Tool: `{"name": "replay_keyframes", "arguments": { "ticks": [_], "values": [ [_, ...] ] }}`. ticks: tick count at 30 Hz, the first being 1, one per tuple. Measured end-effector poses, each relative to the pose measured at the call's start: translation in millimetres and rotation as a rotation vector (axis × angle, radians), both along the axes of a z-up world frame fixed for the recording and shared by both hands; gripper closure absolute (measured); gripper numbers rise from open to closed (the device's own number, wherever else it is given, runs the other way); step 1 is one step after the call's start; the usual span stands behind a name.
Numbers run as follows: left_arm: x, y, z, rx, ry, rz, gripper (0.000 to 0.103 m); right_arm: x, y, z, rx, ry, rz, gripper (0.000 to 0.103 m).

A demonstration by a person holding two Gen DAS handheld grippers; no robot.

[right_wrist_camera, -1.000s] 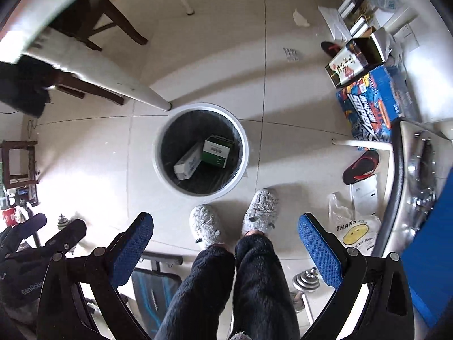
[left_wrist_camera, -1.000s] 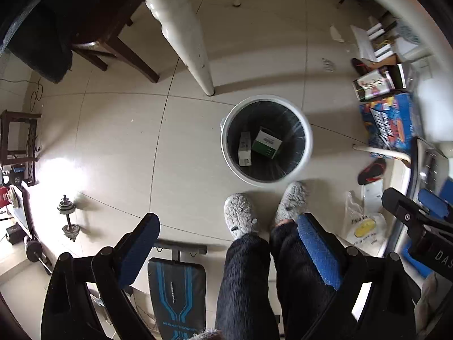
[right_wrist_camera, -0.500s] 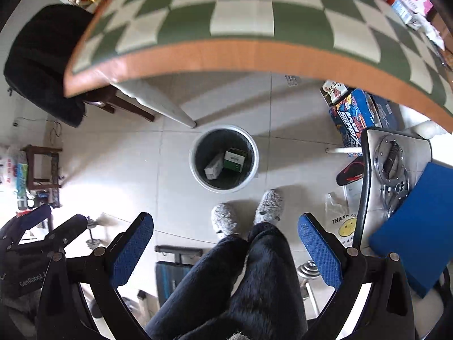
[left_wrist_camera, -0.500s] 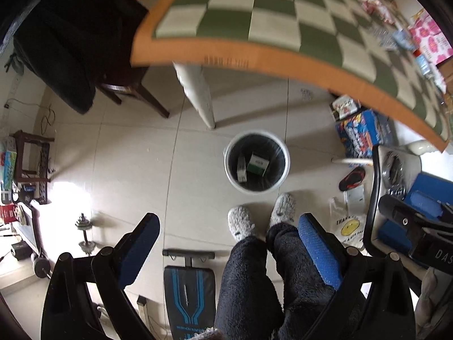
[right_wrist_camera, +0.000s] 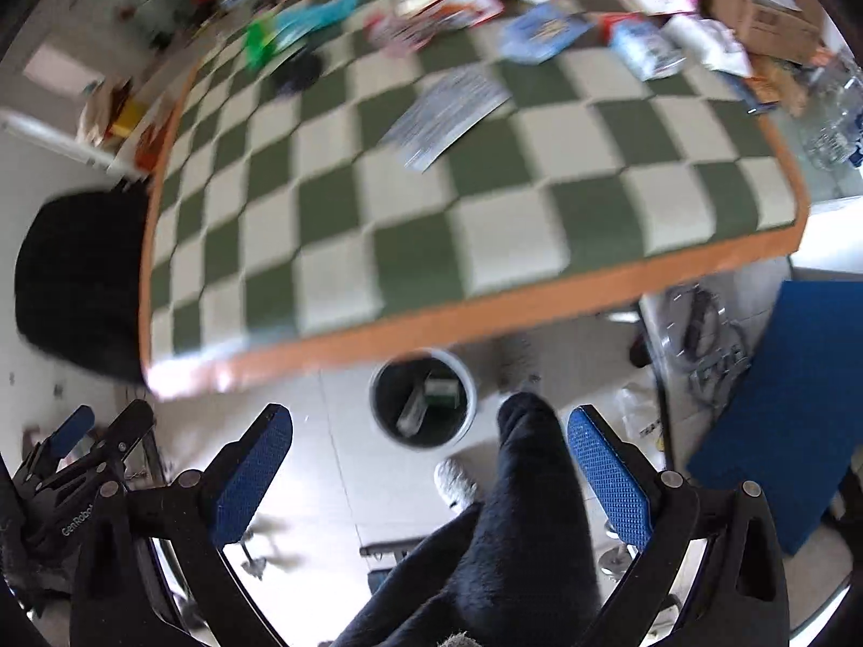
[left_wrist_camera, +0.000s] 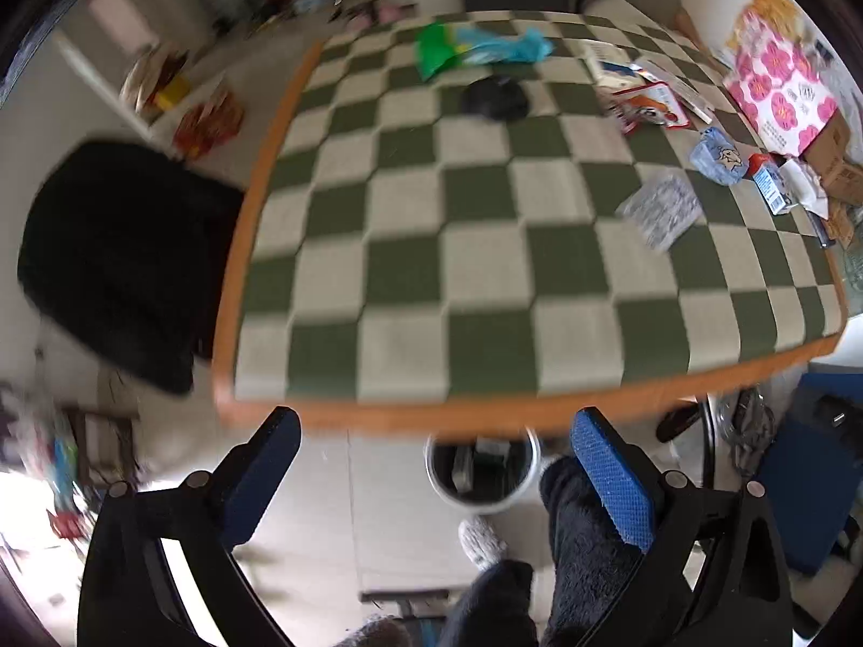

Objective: Collect trash
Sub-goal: 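Raise both tools from the bin back over the table, then grasp the blister pack with left tool while right grasps the milk carton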

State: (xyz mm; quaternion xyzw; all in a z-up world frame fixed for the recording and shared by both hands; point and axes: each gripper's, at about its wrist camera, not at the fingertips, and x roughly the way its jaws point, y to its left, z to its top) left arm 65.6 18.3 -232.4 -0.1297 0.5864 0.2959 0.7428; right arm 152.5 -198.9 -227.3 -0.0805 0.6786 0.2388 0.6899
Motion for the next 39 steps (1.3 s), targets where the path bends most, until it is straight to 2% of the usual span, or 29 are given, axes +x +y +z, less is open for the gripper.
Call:
{"name": "replay_keyframes", "arguments": {
  "ticks": [5,8,12,15,18,21,22,25,27,28,29,30,31,34,36,39],
  "values": [
    [117,-3,-21,0.026,0.065,-0.187,0.000,109,-18,-9,-0.058,-0.008,-0.057,0.000],
    [182,-13,-44,0.003,0.118,-0.339,0.000,178,-26,-21,-0.103,-0.014,-0.070,0.000],
    [251,-25,-88,-0.048,0.226,-0.521,0.000,242,-34,-44,-0.166,-0.010,-0.077,0.000],
    [284,-30,-119,-0.083,0.295,-0.618,0.001,280,-37,-62,-0.199,0.008,-0.083,0.000],
    [301,-35,-141,-0.128,0.349,-0.694,0.001,306,-35,-75,-0.226,0.014,-0.074,0.000],
    [308,-36,-146,-0.157,0.361,-0.735,0.002,327,-30,-86,-0.246,0.013,-0.055,0.000],
    [309,-35,-146,-0.182,0.358,-0.737,0.007,333,-27,-90,-0.254,0.010,-0.050,0.000],
    [309,-27,-144,-0.263,0.329,-0.692,0.026,348,-17,-104,-0.259,0.005,-0.038,0.000],
    [307,-25,-141,-0.267,0.311,-0.654,0.031,357,-8,-114,-0.268,-0.016,-0.031,0.000],
    [305,-22,-140,-0.271,0.303,-0.625,0.036,360,-4,-118,-0.275,-0.025,-0.031,0.003],
    [300,-19,-138,-0.280,0.296,-0.591,0.036,363,-1,-122,-0.281,-0.035,-0.034,0.014],
    [296,-15,-138,-0.299,0.286,-0.540,0.036,364,1,-125,-0.284,-0.035,-0.037,0.022],
    [294,-9,-138,-0.308,0.278,-0.487,0.036,366,1,-130,-0.283,-0.030,-0.043,0.039],
    [282,15,-138,-0.375,0.232,-0.258,0.036,364,-1,-132,-0.267,-0.017,-0.077,0.042],
    [270,31,-138,-0.409,0.195,-0.091,0.036,355,-7,-132,-0.242,0.032,-0.105,0.042],
    [257,43,-138,-0.442,0.150,0.055,0.038,326,-18,-133,-0.203,0.132,-0.145,0.042]
  ]
}}
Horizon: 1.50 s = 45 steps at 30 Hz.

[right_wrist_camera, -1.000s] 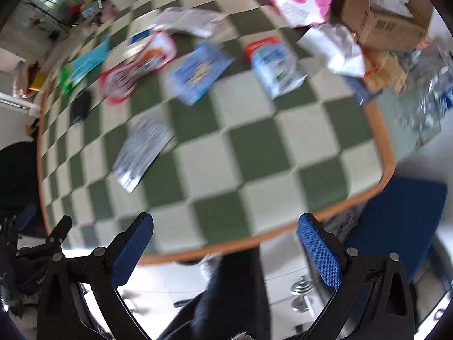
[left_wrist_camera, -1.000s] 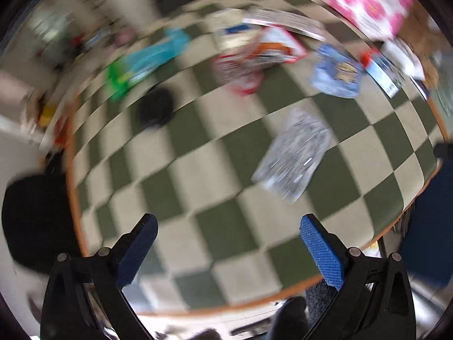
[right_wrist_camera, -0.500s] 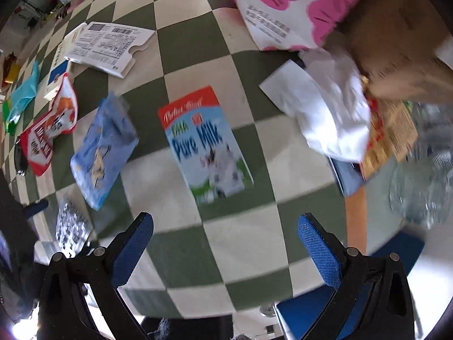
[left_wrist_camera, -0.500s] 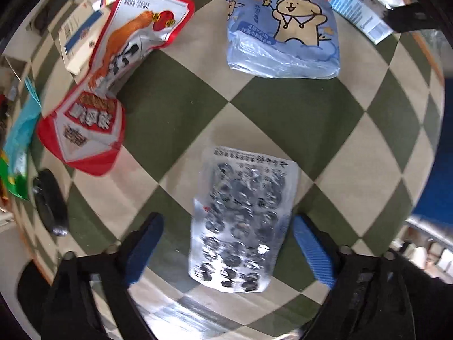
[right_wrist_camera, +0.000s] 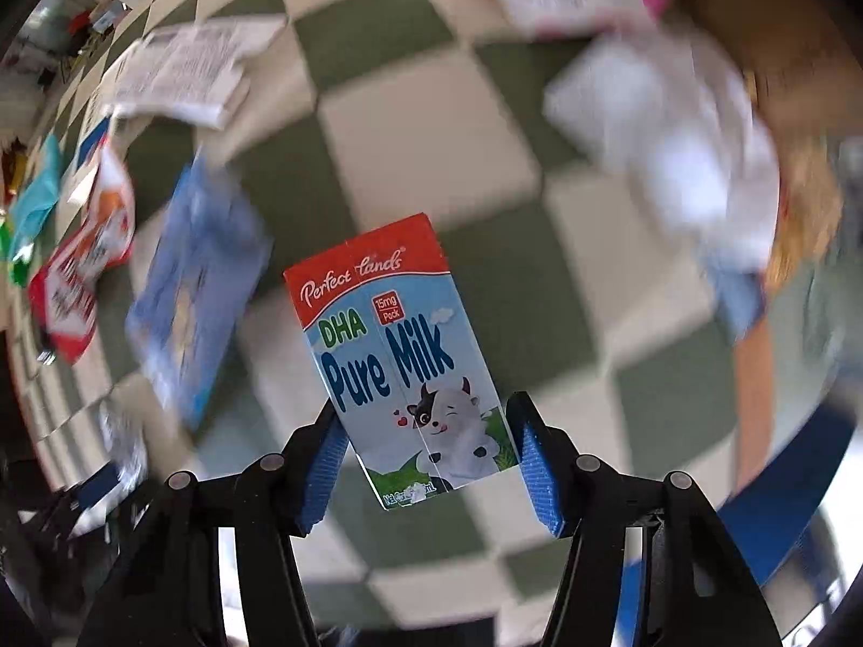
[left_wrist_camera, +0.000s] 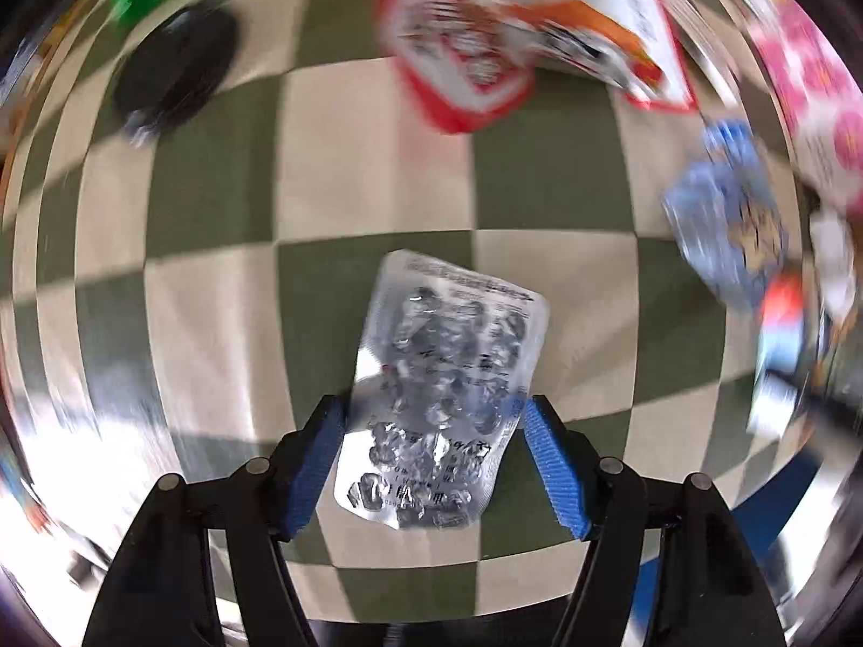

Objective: Collect trash
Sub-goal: 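Grasp the blister pack with left tool while right grasps the milk carton, then carry blister pack and milk carton to the bin and release both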

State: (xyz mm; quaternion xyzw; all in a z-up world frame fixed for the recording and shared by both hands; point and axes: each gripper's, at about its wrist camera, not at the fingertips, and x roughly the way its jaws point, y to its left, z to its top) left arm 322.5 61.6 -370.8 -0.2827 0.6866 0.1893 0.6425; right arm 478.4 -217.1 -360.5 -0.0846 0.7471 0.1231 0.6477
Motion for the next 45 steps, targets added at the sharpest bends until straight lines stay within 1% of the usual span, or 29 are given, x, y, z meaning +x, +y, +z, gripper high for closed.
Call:
{"name": "replay_keyframes", "arguments": {
  "ticks": [1,2,4,5,6,7,8,9,10,11,12,13,14,15,17,18,20,22,25,27,30,35,40,42,43,45],
  "values": [
    [-1,0,0,-0.001,-0.001,0.002,0.038,-12,-3,-1,0.015,0.041,-0.013,0.042],
    [1,-3,-1,0.007,0.007,-0.025,0.037,-24,-5,-3,0.031,0.081,-0.023,0.042],
    [9,-10,-2,0.028,0.035,-0.094,0.036,-40,-4,-6,0.052,0.141,-0.018,0.041],
    [16,-18,-3,0.042,0.051,-0.138,0.036,-44,-3,-8,0.049,0.154,-0.007,0.040],
    [22,-28,-3,0.059,0.069,-0.183,0.036,-48,-1,-9,0.034,0.149,0.005,0.037],
    [27,-37,-3,0.077,0.075,-0.218,0.035,-49,1,-8,0.019,0.126,0.020,0.027],
    [30,-41,-2,0.105,0.073,-0.252,0.032,-49,4,-6,-0.002,0.086,0.045,0.024],
    [34,-45,-1,0.122,0.075,-0.280,0.032,-49,7,-6,-0.016,0.062,0.060,0.024],
    [36,-47,-1,0.126,0.077,-0.287,0.033,-50,11,-4,-0.032,0.035,0.080,0.024],
    [37,-48,-1,0.121,0.074,-0.287,0.036,-53,12,-3,-0.045,0.014,0.097,0.024],
    [37,-52,0,0.123,0.072,-0.290,0.036,-51,15,-4,-0.055,0.003,0.107,0.024],
    [41,-56,0,0.121,0.065,-0.292,0.041,-51,19,-6,-0.054,0.001,0.113,0.024],
    [41,-57,1,0.115,0.060,-0.289,0.041,-51,21,-8,-0.051,0.001,0.118,0.026],
    [41,-59,2,0.120,0.054,-0.290,0.041,-53,26,-10,-0.053,-0.003,0.119,0.029],
    [40,-61,3,0.127,0.045,-0.285,0.041,-53,29,-12,-0.063,-0.024,0.125,0.041],
    [37,-62,3,0.131,0.042,-0.281,0.041,-50,29,-11,-0.072,-0.047,0.136,0.043],
    [34,-64,4,0.139,0.038,-0.275,0.041,-51,33,-11,-0.067,-0.058,0.145,0.043],
    [13,-65,1,0.147,0.033,-0.267,0.041,-53,36,-8,-0.071,-0.068,0.153,0.043],
    [7,-67,5,0.162,0.022,-0.252,0.041,-58,37,-4,-0.065,-0.071,0.165,0.044],
    [-1,-58,17,0.175,0.009,-0.237,0.041,-64,40,-1,-0.063,-0.089,0.177,0.044],
    [-14,-63,35,0.200,-0.017,-0.211,0.041,-76,44,10,-0.053,-0.118,0.190,0.044],
    [-44,-70,69,0.242,-0.087,-0.165,0.041,-99,46,39,-0.024,-0.207,0.215,0.044],
    [-89,-72,114,0.283,-0.177,-0.101,0.041,-131,51,76,0.023,-0.302,0.232,0.045],
    [-105,-71,128,0.292,-0.212,-0.074,0.041,-149,45,92,0.045,-0.335,0.238,0.045],
    [-111,-66,134,0.293,-0.230,-0.061,0.041,-155,45,99,0.056,-0.345,0.240,0.045],
    [-136,-61,150,0.297,-0.267,-0.034,0.041,-169,44,110,0.083,-0.365,0.243,0.045]
  ]
}}
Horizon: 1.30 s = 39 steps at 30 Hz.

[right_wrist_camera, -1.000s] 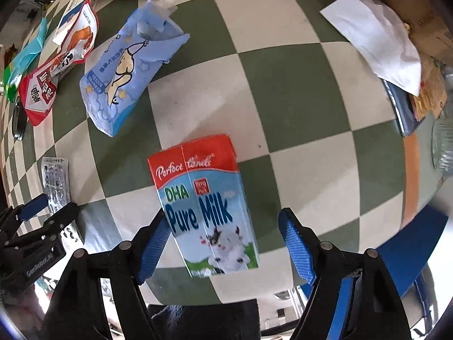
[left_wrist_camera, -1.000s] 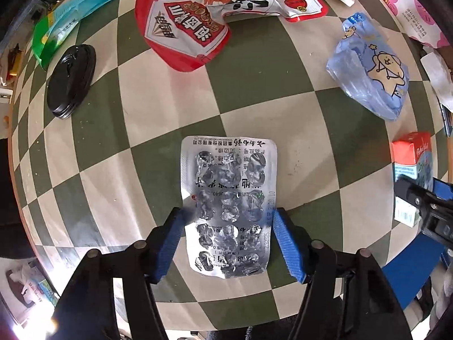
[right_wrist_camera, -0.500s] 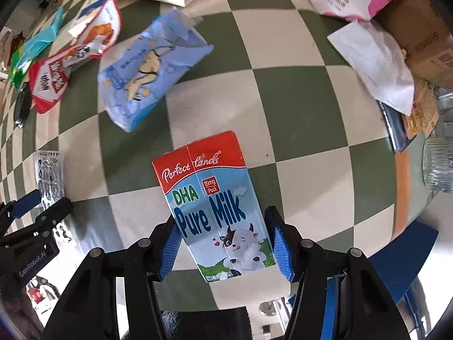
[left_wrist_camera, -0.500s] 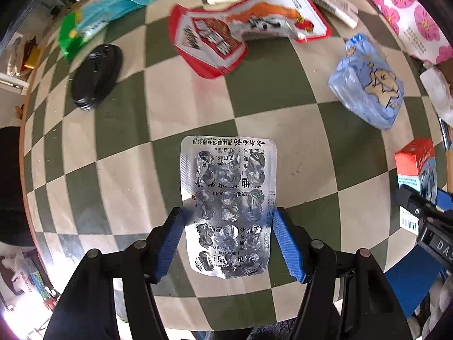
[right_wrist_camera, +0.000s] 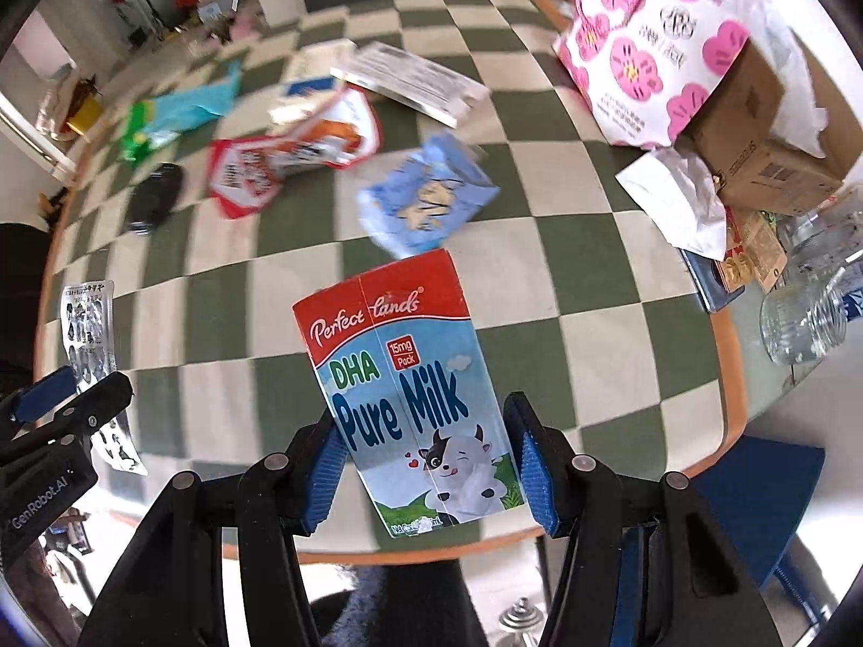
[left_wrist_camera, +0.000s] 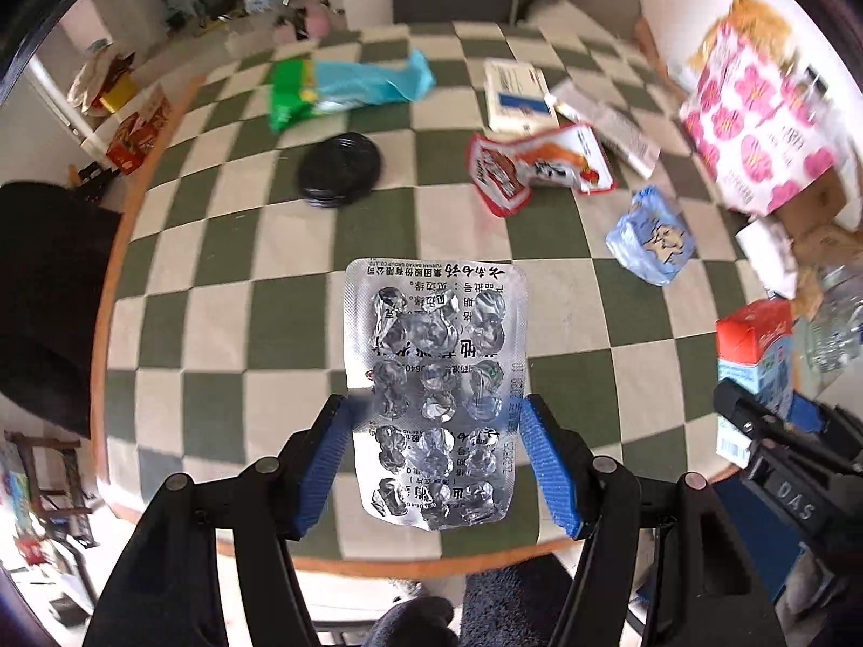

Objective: Collect trash
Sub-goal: 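Carry blister pack and milk carton to the bin and release both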

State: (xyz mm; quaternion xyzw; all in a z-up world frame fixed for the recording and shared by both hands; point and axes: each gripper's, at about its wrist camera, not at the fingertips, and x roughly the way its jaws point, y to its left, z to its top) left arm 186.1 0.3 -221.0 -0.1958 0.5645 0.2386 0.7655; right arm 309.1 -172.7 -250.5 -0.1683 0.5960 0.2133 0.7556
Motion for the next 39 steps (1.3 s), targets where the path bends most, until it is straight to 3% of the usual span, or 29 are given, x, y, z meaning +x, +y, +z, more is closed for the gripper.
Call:
{"name": "replay_keyframes", "arguments": {
  "ticks": [5,10,14,18,23,27,36,39],
  "values": [
    [-51,5,18,0.011,-0.080,0.034,0.041,-60,2,29,0.069,-0.038,0.013,0.045],
    [-125,-2,26,0.006,-0.110,0.052,0.041,-129,3,36,0.112,-0.038,0.016,0.045],
    [-173,-10,11,-0.030,-0.086,0.069,0.041,-188,-8,32,0.141,0.000,0.003,0.045],
    [-209,-17,-26,-0.119,-0.030,0.107,0.041,-237,-16,5,0.127,0.091,0.003,0.045],
    [-237,-17,-93,-0.254,0.035,0.177,0.041,-285,-27,-65,0.084,0.247,-0.001,0.045],
    [-246,-2,-170,-0.362,0.082,0.266,0.041,-299,-35,-134,0.060,0.352,-0.018,0.045],
    [-236,19,-378,-0.543,0.197,0.310,0.041,-289,-25,-331,0.056,0.484,-0.037,0.045],
    [-236,24,-431,-0.608,0.207,0.313,0.041,-285,-14,-401,0.041,0.499,-0.010,0.045]
  ]
}}
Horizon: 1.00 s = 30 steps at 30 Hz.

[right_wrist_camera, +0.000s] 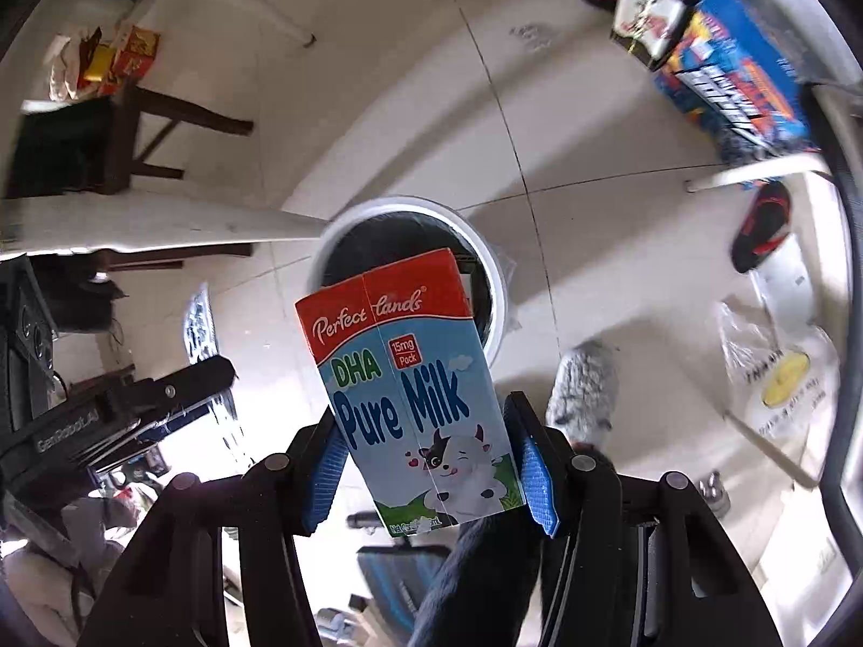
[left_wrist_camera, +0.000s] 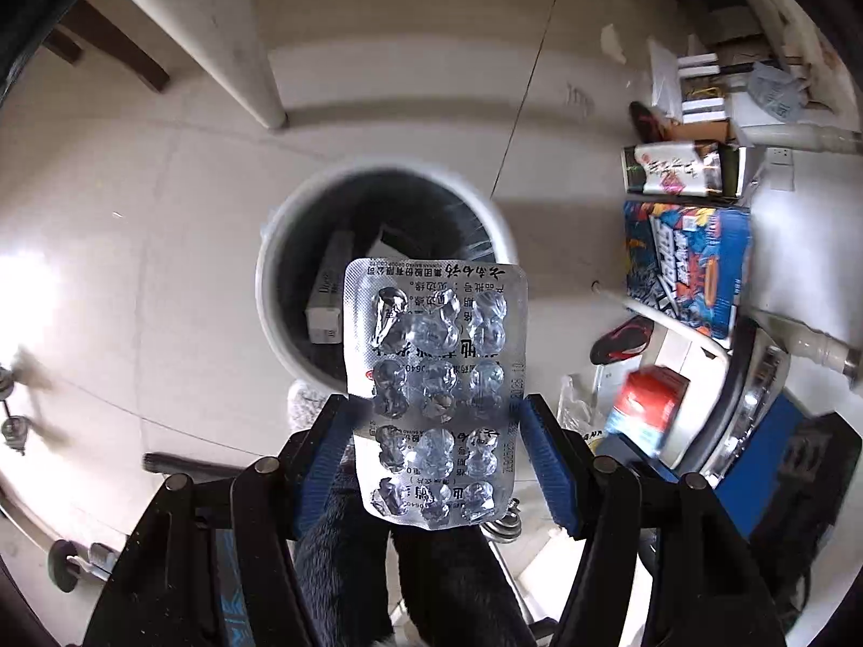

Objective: Collect trash
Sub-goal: 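Carry blister pack and milk carton to the bin and release both, then raise both tools from the bin back over the table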

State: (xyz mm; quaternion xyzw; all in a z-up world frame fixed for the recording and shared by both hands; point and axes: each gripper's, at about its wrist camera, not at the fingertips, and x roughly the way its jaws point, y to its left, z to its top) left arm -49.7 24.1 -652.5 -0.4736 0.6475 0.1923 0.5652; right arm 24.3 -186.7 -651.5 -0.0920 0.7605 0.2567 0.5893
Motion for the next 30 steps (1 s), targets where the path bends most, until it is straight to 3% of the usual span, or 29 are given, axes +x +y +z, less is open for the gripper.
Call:
{"name": "replay_keyframes", "arguments": {
  "ticks": [3,6,9,10,11,13,14,21,30],
  "values": [
    [-1,4,-36,-0.003,0.012,-0.011,0.041,4,10,-51,-0.009,0.018,0.023,0.045],
    [-7,11,-52,0.019,0.027,-0.026,0.038,1,18,-100,-0.013,0.043,0.057,0.045],
    [-16,17,-58,0.050,0.043,-0.019,0.025,-4,25,-129,-0.009,0.078,0.077,0.044],
    [-19,19,-59,0.065,0.050,-0.021,0.012,-7,28,-135,-0.008,0.080,0.089,0.040],
    [-23,20,-57,0.079,0.055,-0.023,0.003,-9,31,-139,-0.013,0.071,0.105,0.026],
    [-29,22,-52,0.116,0.068,-0.037,0.002,-14,34,-140,-0.012,0.056,0.121,0.003],
    [-32,22,-49,0.140,0.081,-0.047,0.002,-16,34,-138,-0.020,0.038,0.132,0.001],
    [-45,13,-21,0.308,0.154,-0.136,0.002,-22,40,-110,-0.079,-0.072,0.207,0.001],
    [-54,-4,23,0.369,0.186,-0.144,0.002,-28,33,-59,-0.110,-0.129,0.229,0.001]
  ]
}}
